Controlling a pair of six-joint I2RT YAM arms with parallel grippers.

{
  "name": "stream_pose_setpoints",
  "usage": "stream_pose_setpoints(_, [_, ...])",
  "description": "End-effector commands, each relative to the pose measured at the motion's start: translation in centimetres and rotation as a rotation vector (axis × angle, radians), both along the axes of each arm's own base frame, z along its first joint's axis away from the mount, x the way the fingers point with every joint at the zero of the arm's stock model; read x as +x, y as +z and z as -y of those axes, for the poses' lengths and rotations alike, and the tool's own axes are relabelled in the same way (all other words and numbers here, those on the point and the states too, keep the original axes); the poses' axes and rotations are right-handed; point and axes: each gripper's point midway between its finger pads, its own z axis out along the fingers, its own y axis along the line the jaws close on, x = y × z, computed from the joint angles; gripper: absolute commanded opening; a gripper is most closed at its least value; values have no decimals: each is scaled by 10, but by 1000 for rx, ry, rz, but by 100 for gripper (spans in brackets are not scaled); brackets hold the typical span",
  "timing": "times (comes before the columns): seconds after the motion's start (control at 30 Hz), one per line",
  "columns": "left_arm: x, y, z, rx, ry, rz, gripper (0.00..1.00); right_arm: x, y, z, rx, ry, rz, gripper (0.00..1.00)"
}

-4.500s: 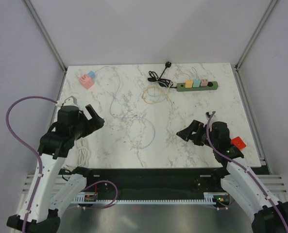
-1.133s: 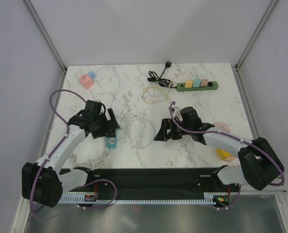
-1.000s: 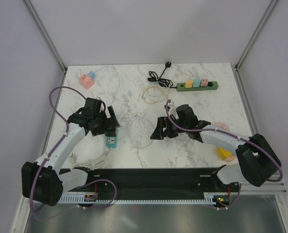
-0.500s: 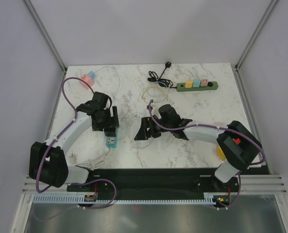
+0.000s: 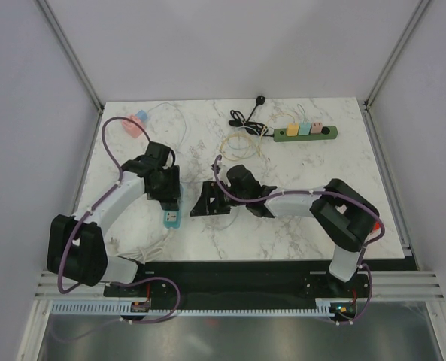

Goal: Pull the plug off the socket

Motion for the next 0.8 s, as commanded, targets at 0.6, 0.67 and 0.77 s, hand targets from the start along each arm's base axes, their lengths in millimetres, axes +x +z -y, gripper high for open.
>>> stream_pose_setpoints(0.6, [-23, 70, 29, -260, -142, 302, 2, 90, 15, -32, 240, -343, -145, 82])
stream_pose_setpoints(0.67, [-26, 71, 34, -287, -155, 299, 2, 94, 12, -35, 233, -347, -148, 82])
stream_pose_setpoints(0.77, [-29, 71, 39, -314, -172, 286, 2, 100, 12, -40, 241, -360, -149, 81])
